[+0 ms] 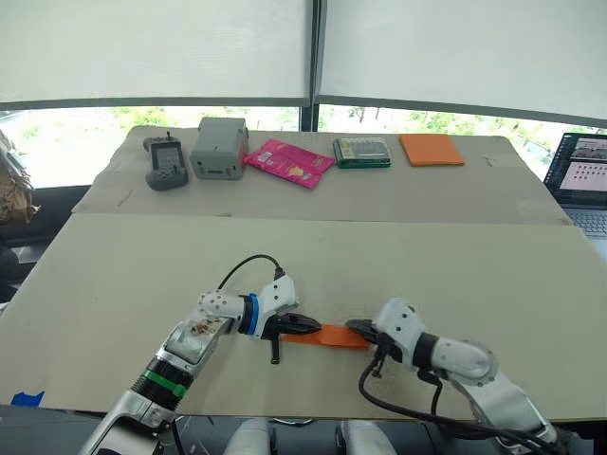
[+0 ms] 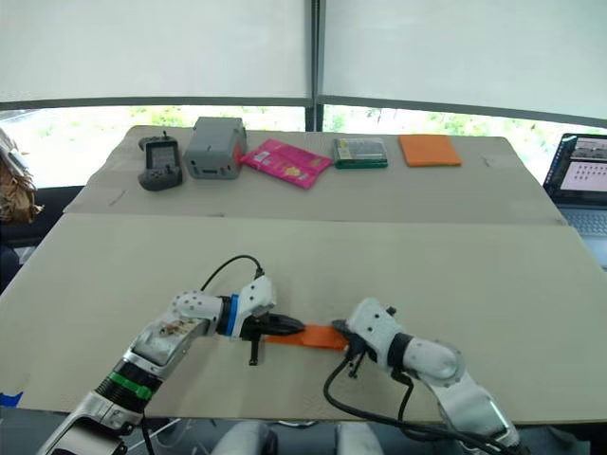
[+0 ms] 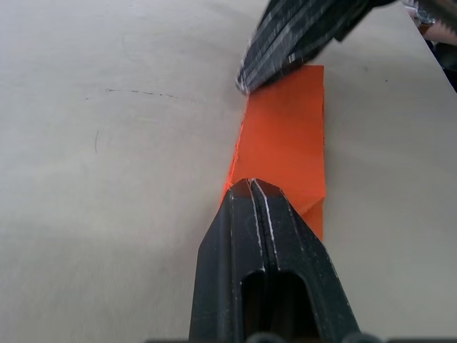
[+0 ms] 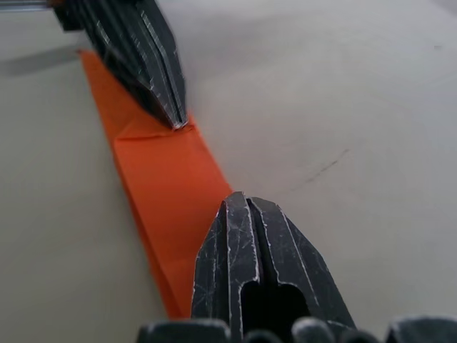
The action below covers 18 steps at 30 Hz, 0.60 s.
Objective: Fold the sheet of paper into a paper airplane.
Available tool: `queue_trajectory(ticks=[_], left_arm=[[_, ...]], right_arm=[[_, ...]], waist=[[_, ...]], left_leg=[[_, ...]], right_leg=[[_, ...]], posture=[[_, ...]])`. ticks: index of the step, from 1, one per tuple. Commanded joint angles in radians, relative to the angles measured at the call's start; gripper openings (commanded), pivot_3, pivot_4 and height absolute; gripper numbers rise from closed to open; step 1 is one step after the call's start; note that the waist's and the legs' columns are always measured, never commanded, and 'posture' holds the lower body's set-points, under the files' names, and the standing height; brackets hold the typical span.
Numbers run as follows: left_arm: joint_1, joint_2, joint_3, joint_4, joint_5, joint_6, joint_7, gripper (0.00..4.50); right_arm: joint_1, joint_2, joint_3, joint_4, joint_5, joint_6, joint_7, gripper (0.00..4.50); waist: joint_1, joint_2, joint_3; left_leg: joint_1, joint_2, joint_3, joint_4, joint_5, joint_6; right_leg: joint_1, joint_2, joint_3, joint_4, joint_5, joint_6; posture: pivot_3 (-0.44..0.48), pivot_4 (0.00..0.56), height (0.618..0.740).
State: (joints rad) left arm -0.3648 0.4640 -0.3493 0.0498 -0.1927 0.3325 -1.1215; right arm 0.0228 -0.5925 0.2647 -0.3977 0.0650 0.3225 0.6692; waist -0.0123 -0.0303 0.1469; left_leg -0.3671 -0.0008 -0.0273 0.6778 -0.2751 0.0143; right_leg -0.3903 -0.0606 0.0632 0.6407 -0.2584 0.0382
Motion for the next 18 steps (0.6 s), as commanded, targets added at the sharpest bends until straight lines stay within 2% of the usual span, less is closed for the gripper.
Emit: queue_trajectory(ticks=[1,12,18], left_arm=[[0.042,0.044,0.014,0.027,0.029,0.026,0.026,0.0],[0.102,0.212,0.167,0.036,-0.006,0.025,0.031,0.0],[0.118,0.222,0.224,-0.013,-0.087,0.039,0.002,0.0]], right_arm=[[0.023,-0.023,0.038,0.033,-0.028,-0.005,0.033,0.05],[0.022,-0.015,0.052,0.105,-0.032,-0.062,0.05,0.05],[-0.025,0.019,-0.01,0.073,0.044,-0.075,0.061,0.05]], waist=[[-0.003,0.0,0.0],[-0.007,0.0,-0.001],[-0.01,0.0,0.0]], left_leg=[[0.0,0.0,0.0,0.0,0.0,0.0],[0.006,0.002,0.0,-0.003,0.0,0.0],[0.006,0.003,0.0,-0.004,0.0,0.0]], right_leg=[[0.0,0.0,0.0,0.0,0.0,0.0],[0.003,0.001,0.0,0.0,-0.001,0.0],[0.002,0.001,0.0,0.001,-0.001,-0.001]], posture=[[0.0,0.15,0.74],[0.0,0.15,0.74],[0.0,0.15,0.74]])
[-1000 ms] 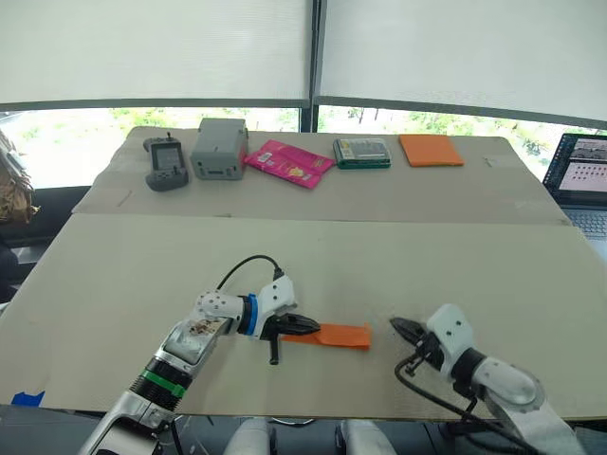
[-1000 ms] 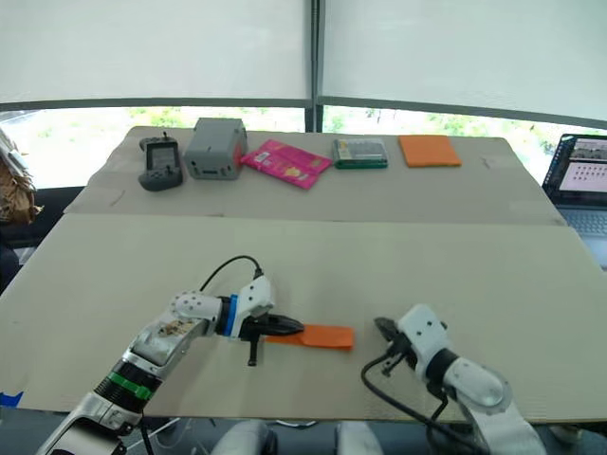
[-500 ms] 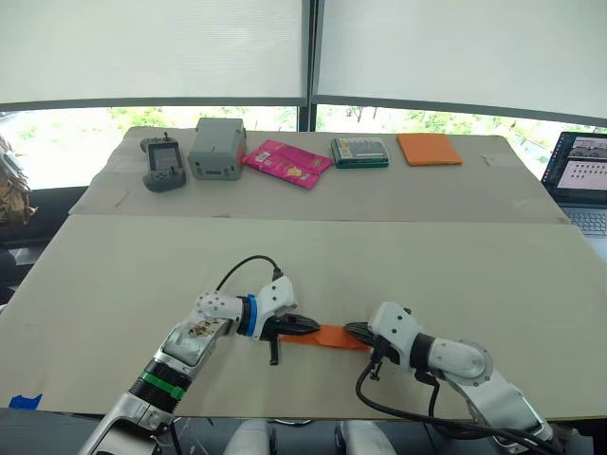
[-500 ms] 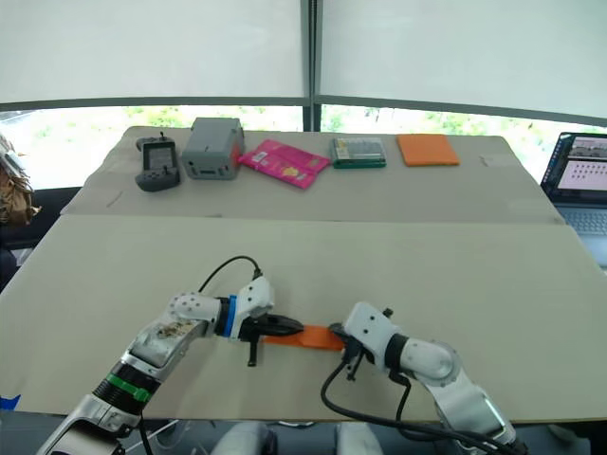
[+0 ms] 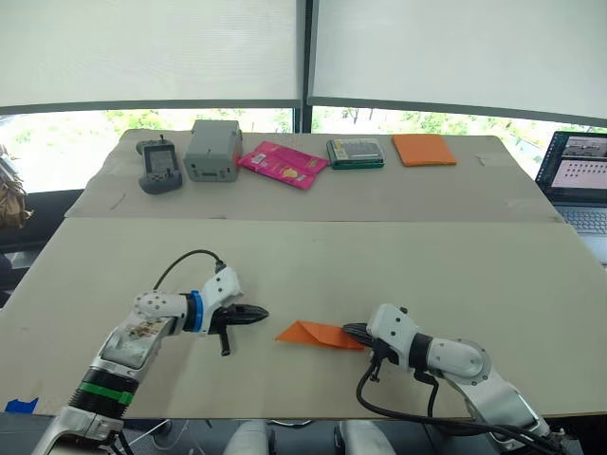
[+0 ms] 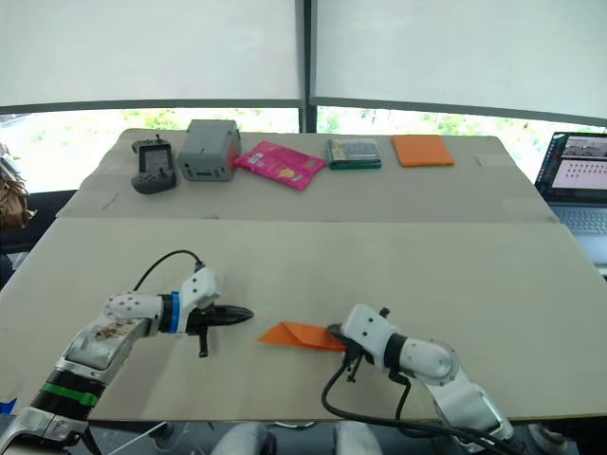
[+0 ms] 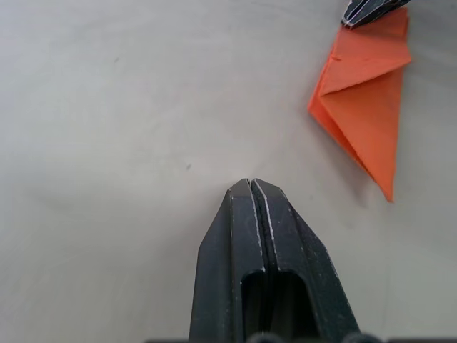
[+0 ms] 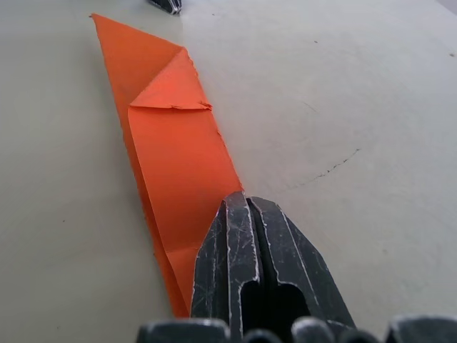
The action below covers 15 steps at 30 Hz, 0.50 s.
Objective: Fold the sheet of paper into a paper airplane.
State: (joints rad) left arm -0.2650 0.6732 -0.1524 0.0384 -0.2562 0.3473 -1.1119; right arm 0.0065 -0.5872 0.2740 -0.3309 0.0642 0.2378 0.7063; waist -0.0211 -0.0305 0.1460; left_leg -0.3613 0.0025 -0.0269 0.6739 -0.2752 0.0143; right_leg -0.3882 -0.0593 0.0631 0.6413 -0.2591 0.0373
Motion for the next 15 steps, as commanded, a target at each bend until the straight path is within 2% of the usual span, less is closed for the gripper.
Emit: queue_trajectory(ticks=[1,8,15], left_arm=[[0.017,0.008,0.037,-0.012,-0.041,0.03,-0.011,0.0],[-0.004,0.013,0.097,-0.079,-0.138,0.075,-0.037,0.0],[0.058,0.086,0.124,-0.199,-0.2,0.149,-0.081,0.0]], right_arm=[[-0.027,0.015,-0.043,-0.015,0.07,0.017,0.034,0.05],[-0.181,-0.045,-0.148,-0.185,0.275,0.185,0.146,0.05],[-0.268,-0.153,-0.111,-0.277,0.401,0.39,0.24,0.05]], waist=[[-0.002,0.0,0.002],[0.005,0.002,0.008],[0.008,0.002,0.009]], left_leg=[[0.0,0.0,0.0,0.0,0.0,0.0],[-0.018,-0.002,-0.001,0.004,0.0,0.0],[-0.031,-0.003,-0.001,0.004,0.0,0.0]], right_leg=[[-0.001,0.0,0.0,0.0,0.0,0.0],[-0.019,-0.001,0.0,0.005,0.001,-0.001],[-0.033,-0.003,0.0,0.006,0.001,-0.002]], posture=[[0.0,0.15,0.74],[0.0,0.15,0.74],[0.0,0.15,0.74]])
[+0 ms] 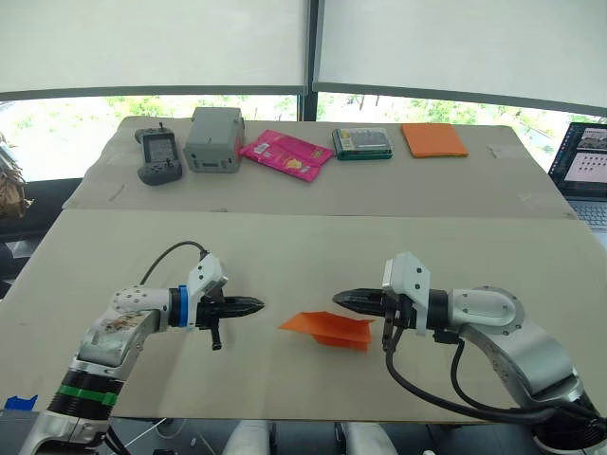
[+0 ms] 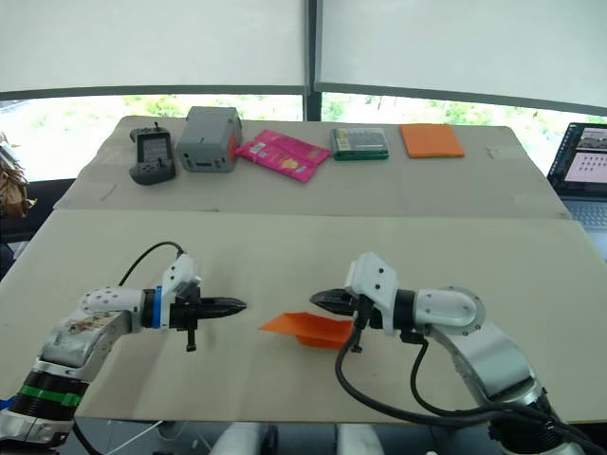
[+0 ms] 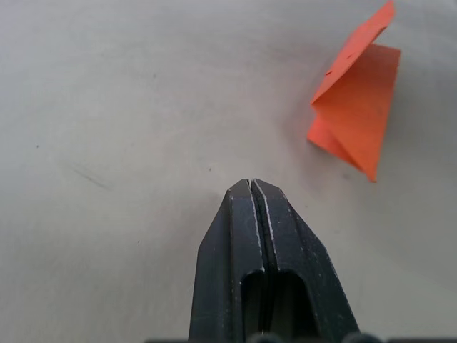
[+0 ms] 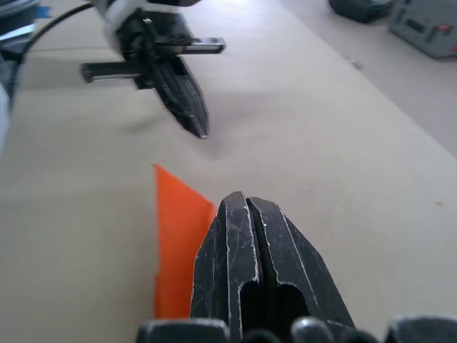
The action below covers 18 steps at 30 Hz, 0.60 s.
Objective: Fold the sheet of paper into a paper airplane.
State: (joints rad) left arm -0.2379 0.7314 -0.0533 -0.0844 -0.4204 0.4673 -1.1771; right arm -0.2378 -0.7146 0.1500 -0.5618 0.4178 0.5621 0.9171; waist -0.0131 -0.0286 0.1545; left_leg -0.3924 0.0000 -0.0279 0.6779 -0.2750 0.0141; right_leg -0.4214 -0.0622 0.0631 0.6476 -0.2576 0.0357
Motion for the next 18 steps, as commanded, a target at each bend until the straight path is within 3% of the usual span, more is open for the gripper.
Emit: queue_trajectory(ticks=[1,4,10,15,18], left_arm=[[0.048,0.037,0.031,-0.097,-0.036,0.032,-0.008,0.0],[0.08,0.047,0.045,-0.135,-0.029,0.04,0.023,0.0],[0.127,0.051,0.059,-0.181,-0.027,0.049,0.063,0.0],[0.133,0.05,0.06,-0.184,-0.025,0.043,0.083,0.0],[0.139,0.048,0.057,-0.184,-0.02,0.038,0.092,0.0]], right_arm=[[-0.028,-0.043,0.037,-0.044,0.029,0.074,0.041,0.05],[-0.035,-0.064,0.077,-0.022,-0.002,0.075,0.051,0.05],[-0.127,-0.034,0.167,0.207,-0.143,-0.054,0.066,0.05],[-0.224,0.006,0.178,0.362,-0.194,-0.131,0.105,0.05],[-0.257,0.018,0.139,0.369,-0.156,-0.113,0.126,0.05]], waist=[[0.0,0.0,0.0],[0.0,0.0,0.0],[-0.002,0.0,0.001],[-0.002,0.0,0.001],[-0.001,0.0,0.001]], left_leg=[[0.0,0.0,0.0,0.0,0.0,0.0],[0.0,-0.001,0.001,0.0,0.0,0.0],[0.002,-0.001,0.002,0.001,0.001,-0.001],[0.002,0.0,0.002,0.001,0.001,-0.002],[0.001,0.0,0.002,0.001,0.001,-0.002]], right_leg=[[0.0,0.0,0.0,0.0,0.0,0.0],[0.0,-0.002,0.0,0.0,0.0,0.0],[0.001,-0.001,0.0,0.0,0.002,-0.001],[0.0,0.001,0.0,0.001,0.002,-0.002],[0.0,0.001,0.0,0.001,0.002,-0.002]], posture=[[0.0,0.15,0.74],[0.0,0.15,0.74],[0.0,0.15,0.74],[0.0,0.15,0.74],[0.0,0.15,0.74]])
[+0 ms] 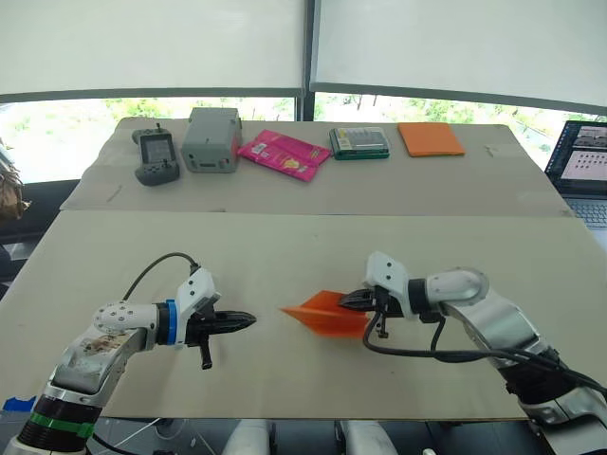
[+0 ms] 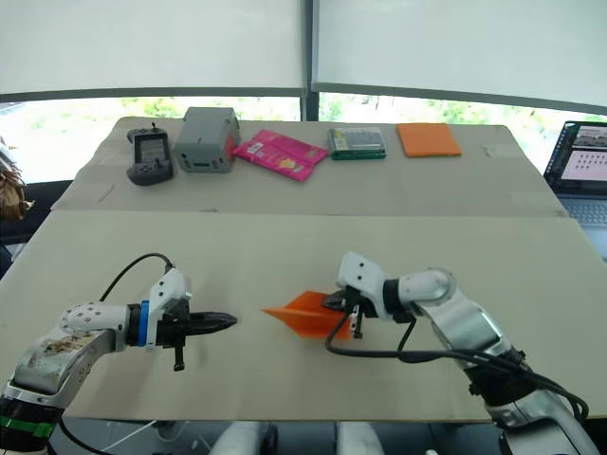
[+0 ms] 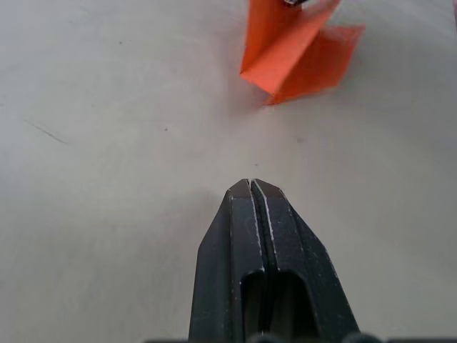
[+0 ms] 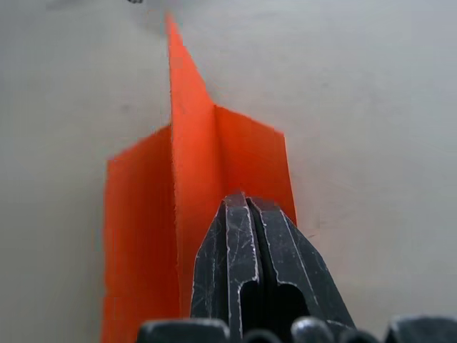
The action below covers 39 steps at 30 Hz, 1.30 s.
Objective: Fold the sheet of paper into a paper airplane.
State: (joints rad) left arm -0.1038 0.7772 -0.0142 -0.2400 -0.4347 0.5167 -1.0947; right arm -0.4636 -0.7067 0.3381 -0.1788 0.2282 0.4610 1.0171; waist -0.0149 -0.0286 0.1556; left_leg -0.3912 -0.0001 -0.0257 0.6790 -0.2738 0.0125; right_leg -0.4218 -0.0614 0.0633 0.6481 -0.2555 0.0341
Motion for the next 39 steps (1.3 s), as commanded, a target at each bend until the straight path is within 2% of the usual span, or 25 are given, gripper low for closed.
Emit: queue_trajectory(ticks=[1,5,9,13,18,28,29,35,37,39], left_arm=[[0.008,0.002,0.016,-0.028,-0.005,-0.013,0.012,0.0],[0.007,-0.001,0.009,-0.022,-0.003,-0.019,0.017,0.0],[-0.014,-0.01,-0.01,-0.002,0.005,-0.029,0.017,0.0],[-0.032,-0.018,-0.024,0.011,0.012,-0.034,0.014,0.0],[-0.039,-0.02,-0.035,0.016,0.022,-0.038,0.017,0.0],[-0.036,-0.022,-0.038,0.018,0.038,-0.039,0.023,0.0],[-0.036,-0.023,-0.038,0.018,0.039,-0.039,0.022,0.0],[-0.042,-0.03,-0.049,0.025,0.045,-0.047,0.018,0.0],[-0.046,-0.032,-0.051,0.03,0.046,-0.049,0.016,0.0],[-0.057,-0.035,-0.059,0.044,0.05,-0.056,0.011,0.0]], right_arm=[[-0.037,0.009,-0.064,-0.021,0.05,0.006,0.033,0.05],[-0.077,-0.01,-0.121,-0.04,0.091,0.066,0.048,0.05],[-0.118,-0.034,-0.123,-0.098,0.113,0.171,0.059,1.23],[-0.119,-0.055,-0.026,-0.169,0.046,0.237,0.039,2.61],[-0.111,-0.022,0.052,-0.191,0.001,0.28,-0.001,2.61],[-0.048,-0.008,0.081,-0.185,-0.052,0.23,-0.031,2.61],[-0.044,-0.003,0.082,-0.183,-0.058,0.225,-0.036,2.1],[-0.018,0.008,0.052,-0.188,-0.07,0.247,-0.071,0.05],[-0.018,0.01,0.003,-0.194,-0.046,0.278,-0.081,0.02],[-0.027,0.013,-0.107,-0.165,-0.004,0.34,-0.115,0.02]], waist=[[0.0,0.0,0.0],[0.002,0.0,0.0],[0.001,0.0,0.0],[0.001,0.0,0.0],[-0.002,0.0,0.0],[0.002,0.0,0.0],[0.001,0.0,0.0],[0.0,0.0,0.0],[0.001,0.0,0.0],[0.002,0.0,0.0]], left_leg=[[0.0,0.0,0.0,0.0,0.0,0.0],[0.0,0.0,0.0,0.0,0.0,0.0],[0.0,0.0,0.0,0.0,0.0,0.0],[0.0,0.001,-0.001,0.0,0.0,0.0],[0.0,0.0,0.0,0.0,0.0,0.0],[0.0,-0.001,0.0,0.001,0.0,0.0],[0.0,0.0,0.0,0.001,0.0,0.0],[0.0,0.0,0.0,0.001,0.0,0.0],[0.0,0.0,0.0,0.001,0.0,0.0],[0.0,-0.001,0.0,0.001,0.0,0.0]], right_leg=[[0.0,0.0,0.0,0.0,0.0,0.0],[0.0,-0.001,0.0,0.0,0.0,0.0],[0.0,-0.001,0.0,0.001,0.0,0.0],[0.0,-0.001,0.0,0.001,0.0,0.0],[0.0,-0.001,0.0,0.001,0.0,0.0],[0.0,-0.001,0.0,0.001,0.0,0.0],[0.0,-0.001,0.0,0.001,0.0,0.0],[0.0,0.0,0.0,0.001,0.0,0.0],[0.0,0.0,0.0,0.001,0.0,0.0],[0.0,-0.001,0.0,0.001,0.0,0.0]], posture=[[0.0,0.15,0.74],[0.0,0.15,0.74],[0.0,0.15,0.74],[0.0,0.15,0.74],[0.0,0.15,0.74],[0.0,0.15,0.74],[0.0,0.15,0.74],[0.0,0.15,0.74],[0.0,0.15,0.74],[0.0,0.15,0.74]])
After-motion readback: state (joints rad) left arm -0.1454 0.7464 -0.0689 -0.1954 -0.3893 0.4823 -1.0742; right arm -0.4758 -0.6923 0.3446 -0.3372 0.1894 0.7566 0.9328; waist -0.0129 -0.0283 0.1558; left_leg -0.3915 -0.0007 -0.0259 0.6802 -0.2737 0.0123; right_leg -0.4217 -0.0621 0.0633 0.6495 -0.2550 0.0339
